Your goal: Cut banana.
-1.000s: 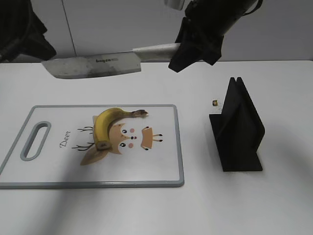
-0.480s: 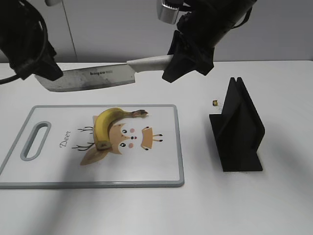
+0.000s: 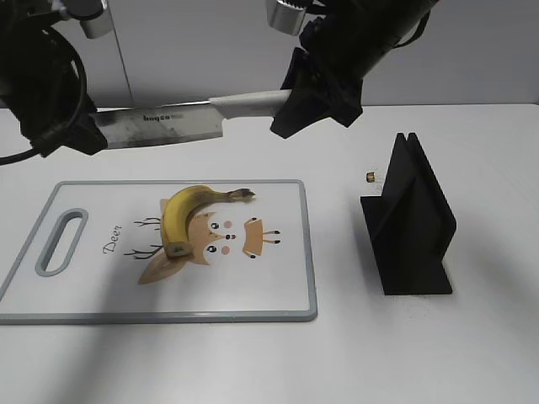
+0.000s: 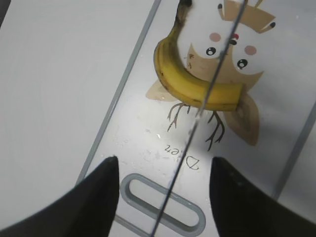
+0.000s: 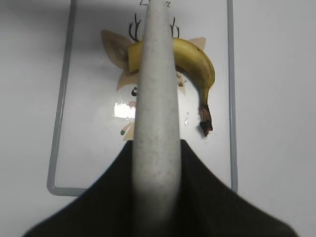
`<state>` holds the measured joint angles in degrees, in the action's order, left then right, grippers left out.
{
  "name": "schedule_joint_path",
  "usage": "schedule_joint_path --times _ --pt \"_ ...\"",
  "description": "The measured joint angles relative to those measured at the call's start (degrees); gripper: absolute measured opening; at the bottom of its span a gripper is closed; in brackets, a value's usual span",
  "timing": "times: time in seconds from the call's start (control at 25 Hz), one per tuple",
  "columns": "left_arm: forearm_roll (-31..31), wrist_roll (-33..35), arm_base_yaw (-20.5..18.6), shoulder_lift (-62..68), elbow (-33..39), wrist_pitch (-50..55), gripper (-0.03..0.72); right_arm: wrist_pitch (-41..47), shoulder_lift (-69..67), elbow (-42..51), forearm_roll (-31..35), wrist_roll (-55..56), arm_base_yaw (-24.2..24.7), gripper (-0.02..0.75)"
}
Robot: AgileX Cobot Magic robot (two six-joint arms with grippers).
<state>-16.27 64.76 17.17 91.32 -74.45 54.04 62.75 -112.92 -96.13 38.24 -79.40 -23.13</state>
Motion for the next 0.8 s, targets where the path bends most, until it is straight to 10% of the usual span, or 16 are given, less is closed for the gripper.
schedule_joint_path --times 0.2,0.52,0.8 --pt "0.3 0.0 -0.1 0.0 0.2 -0.8 0.486 0.0 0.0 0.0 0.4 -0.3 0.0 0.164" --pt "-0.5 1.4 -1.0 0.0 0.2 1.4 0.056 -0.4 0.0 0.0 -0.1 0.3 0.0 0.165" --pt "-0.6 2.1 -1.0 0.0 0.2 0.8 0.051 -0.3 -0.1 0.0 -0.6 4.5 -0.1 0.173"
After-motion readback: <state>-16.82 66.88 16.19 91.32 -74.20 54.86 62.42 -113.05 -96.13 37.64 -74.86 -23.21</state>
